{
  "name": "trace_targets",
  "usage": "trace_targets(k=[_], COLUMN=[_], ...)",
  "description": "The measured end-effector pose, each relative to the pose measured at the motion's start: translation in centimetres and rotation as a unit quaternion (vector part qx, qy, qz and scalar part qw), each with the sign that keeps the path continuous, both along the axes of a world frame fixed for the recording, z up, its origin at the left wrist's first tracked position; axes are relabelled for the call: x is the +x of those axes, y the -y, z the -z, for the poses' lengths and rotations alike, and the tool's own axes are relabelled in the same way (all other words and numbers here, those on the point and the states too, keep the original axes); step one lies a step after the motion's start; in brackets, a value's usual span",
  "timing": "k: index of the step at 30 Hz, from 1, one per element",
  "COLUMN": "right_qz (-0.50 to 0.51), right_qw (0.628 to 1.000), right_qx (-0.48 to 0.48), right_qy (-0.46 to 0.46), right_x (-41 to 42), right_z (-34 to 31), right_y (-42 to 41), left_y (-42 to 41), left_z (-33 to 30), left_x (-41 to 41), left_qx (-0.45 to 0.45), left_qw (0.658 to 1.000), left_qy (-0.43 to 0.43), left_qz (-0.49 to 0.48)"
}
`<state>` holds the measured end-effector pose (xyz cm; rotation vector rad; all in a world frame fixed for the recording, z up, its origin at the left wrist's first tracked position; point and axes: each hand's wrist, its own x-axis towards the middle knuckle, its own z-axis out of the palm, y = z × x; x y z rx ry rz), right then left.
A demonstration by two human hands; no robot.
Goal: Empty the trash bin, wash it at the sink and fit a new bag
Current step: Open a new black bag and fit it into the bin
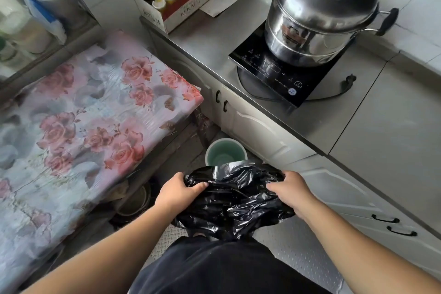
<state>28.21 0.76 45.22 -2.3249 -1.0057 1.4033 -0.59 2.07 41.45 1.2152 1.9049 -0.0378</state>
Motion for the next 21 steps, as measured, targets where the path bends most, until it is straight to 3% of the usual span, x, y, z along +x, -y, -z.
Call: trace_targets(k=[3, 8, 11, 14, 16, 21], right_qz=[-0.040, -0.049, -0.017, 0.028, 0.036, -0.016], right_qw=[0.998, 0.981, 0.984, 0.983, 0.985, 0.993], right_qx=[0.005, -0.018, -0.064, -0.104, -0.125, -0.114], right_qy=[0.056, 0.187, 0.164, 0.147, 0.114, 0.008], right_x=[-0.5, -0.1, -0.7, -1.5, -1.5, -0.2], right_z=[0.0, 0.5, 1.0, 1.8, 2.6, 5.0], right_y=[-0.1, 0.7, 0.9, 1.2, 1.4, 0.8], left_y=[-0.1, -1.0, -1.0, -0.3, 0.3, 0.2], left_z=[0.5, 0.7, 1.2, 1.4, 2.0, 4.0], left_x=[-0.1, -1.0, -0.6, 0.0, 0.5, 2.2], left_qx=[0.021, -0.009, -0.035, -0.089, -0.114, -0.107], left_qw=[0.998, 0.991, 0.989, 0.968, 0.961, 0.980], left_qy=[-0.044, -0.011, 0.033, 0.154, 0.200, 0.100], left_qz=[-0.028, -0.133, -0.138, -0.178, -0.155, -0.134])
